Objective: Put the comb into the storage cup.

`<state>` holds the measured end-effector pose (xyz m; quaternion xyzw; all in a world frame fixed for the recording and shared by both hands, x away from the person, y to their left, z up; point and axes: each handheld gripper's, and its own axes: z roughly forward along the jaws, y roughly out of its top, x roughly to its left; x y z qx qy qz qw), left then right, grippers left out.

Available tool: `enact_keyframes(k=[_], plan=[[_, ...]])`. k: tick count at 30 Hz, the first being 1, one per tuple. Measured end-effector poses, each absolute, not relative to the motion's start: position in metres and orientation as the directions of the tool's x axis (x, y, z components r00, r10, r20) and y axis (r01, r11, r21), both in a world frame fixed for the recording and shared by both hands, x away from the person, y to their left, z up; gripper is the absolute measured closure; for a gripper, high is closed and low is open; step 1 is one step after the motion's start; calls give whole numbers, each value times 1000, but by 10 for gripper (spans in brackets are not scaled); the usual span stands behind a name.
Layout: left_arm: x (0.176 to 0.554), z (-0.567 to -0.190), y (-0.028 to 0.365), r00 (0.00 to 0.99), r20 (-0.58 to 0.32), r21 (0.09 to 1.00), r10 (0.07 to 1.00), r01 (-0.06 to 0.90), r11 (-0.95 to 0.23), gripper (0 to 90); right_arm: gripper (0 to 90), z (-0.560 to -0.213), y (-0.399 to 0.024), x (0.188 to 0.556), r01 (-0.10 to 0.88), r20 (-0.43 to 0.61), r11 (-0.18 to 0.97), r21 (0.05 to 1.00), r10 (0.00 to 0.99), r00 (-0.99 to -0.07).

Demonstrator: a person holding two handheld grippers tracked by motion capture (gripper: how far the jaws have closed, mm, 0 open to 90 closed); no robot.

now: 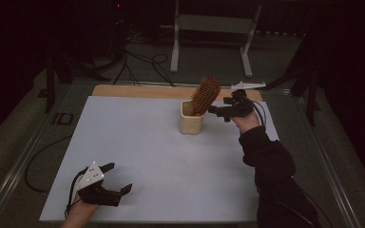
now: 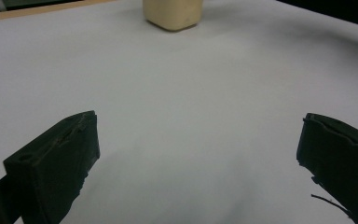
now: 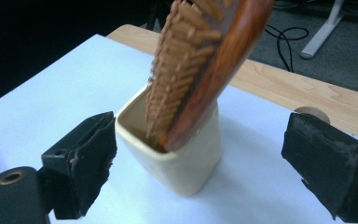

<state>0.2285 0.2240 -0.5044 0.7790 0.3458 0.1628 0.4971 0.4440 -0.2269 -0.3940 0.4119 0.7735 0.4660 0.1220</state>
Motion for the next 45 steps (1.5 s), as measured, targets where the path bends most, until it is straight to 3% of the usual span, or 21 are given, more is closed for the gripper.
enact_keyframes(k=[8,45], plan=[[229,-505,225,705,-93,886,703,381,-264,0,97,-405,-233,424,480,143,270,834,736,-662],[228,-505,225,707,-93,887,701,378,-265,0,97,-489,-255,333,460,118,344,819,683,-721]])
